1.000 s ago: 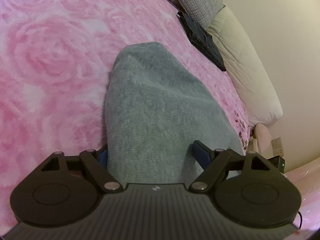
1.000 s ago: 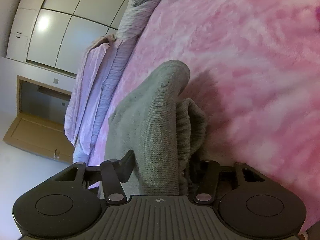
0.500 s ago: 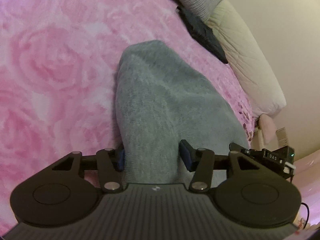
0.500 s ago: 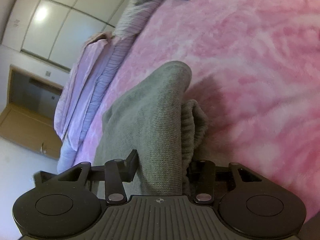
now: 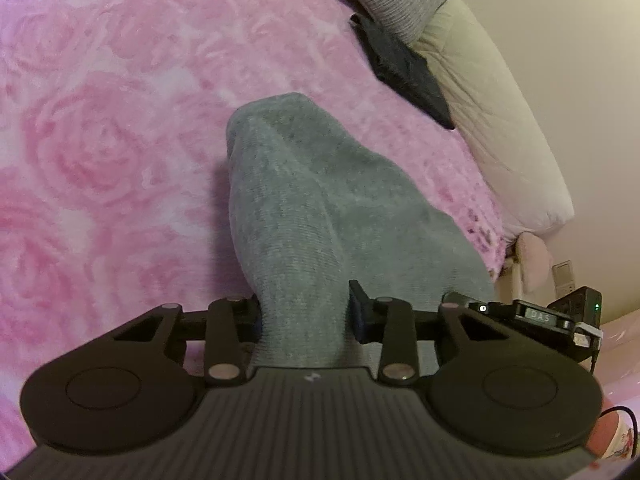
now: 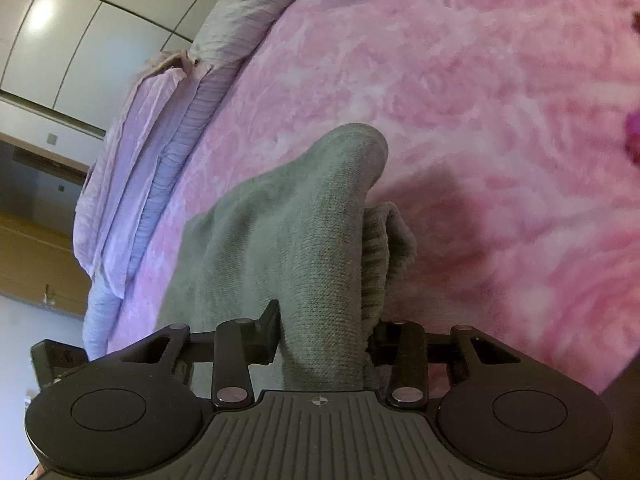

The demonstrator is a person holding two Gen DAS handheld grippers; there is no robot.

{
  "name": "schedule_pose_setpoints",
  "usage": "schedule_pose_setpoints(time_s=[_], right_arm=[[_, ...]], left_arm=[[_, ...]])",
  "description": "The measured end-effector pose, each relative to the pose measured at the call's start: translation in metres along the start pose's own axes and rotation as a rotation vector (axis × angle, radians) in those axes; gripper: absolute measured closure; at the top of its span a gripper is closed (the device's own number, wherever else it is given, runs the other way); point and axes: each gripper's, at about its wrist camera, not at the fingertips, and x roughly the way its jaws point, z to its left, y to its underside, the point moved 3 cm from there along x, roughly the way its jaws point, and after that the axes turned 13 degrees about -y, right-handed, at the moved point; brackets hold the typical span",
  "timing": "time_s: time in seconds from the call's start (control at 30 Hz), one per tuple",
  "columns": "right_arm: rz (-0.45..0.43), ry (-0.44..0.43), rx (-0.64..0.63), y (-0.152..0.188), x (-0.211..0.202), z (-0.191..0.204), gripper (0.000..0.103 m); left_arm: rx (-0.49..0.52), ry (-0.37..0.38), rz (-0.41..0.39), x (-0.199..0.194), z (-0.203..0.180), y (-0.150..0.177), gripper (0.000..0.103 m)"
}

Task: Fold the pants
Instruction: 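Carry the folded sweatpants with both grippers onto the folded black garment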

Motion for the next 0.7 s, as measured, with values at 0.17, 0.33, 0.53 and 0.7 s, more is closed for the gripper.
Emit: schedule_pose_setpoints(time_s=[0.17,0.33,0.53,0.7], right_arm=[[-0.015,-0.007,0.021,-0.009,-0.038,0.033,0.067],[-0.044,0.000,0.041,-0.027,-0.068,0.077,0.067],[-0.104,0.002,0.028,-0.054,-0.096,0.119,0.067],[-0.150,-0.006,-0.001,-0.086,-0.115,0.135,0.067]], left_arm=[[-0.022,0.037,-0.006,-0.035,-0.025,-0.011,0.072],[0.002,0.058,-0.003,-0.073,-0.061,-0.036,0.072],[0.053,0.082,-0.025,-0.106,-0.104,-0.070,0.072],[0.092,0.108,-0.051,-0.112,-0.140,-0.100,0.072]])
